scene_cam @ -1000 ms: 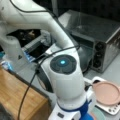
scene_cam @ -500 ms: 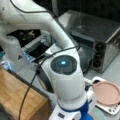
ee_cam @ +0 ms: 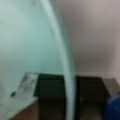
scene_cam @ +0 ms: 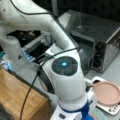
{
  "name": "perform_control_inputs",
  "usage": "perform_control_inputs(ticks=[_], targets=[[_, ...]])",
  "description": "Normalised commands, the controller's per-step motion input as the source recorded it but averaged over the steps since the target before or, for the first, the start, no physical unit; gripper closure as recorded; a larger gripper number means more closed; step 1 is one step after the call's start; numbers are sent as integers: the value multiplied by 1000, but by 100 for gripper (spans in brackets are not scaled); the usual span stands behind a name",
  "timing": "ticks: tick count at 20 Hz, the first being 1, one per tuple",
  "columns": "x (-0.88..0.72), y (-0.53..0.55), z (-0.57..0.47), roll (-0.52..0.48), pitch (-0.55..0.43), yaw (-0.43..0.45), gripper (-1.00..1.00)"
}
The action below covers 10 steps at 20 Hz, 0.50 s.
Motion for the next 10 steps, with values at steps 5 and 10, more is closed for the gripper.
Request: perform_control_inputs(ticks=[5,10], targets=[[272,7,123,-175,155,77,-100],[268,3,89,-164,133,82,-100]])
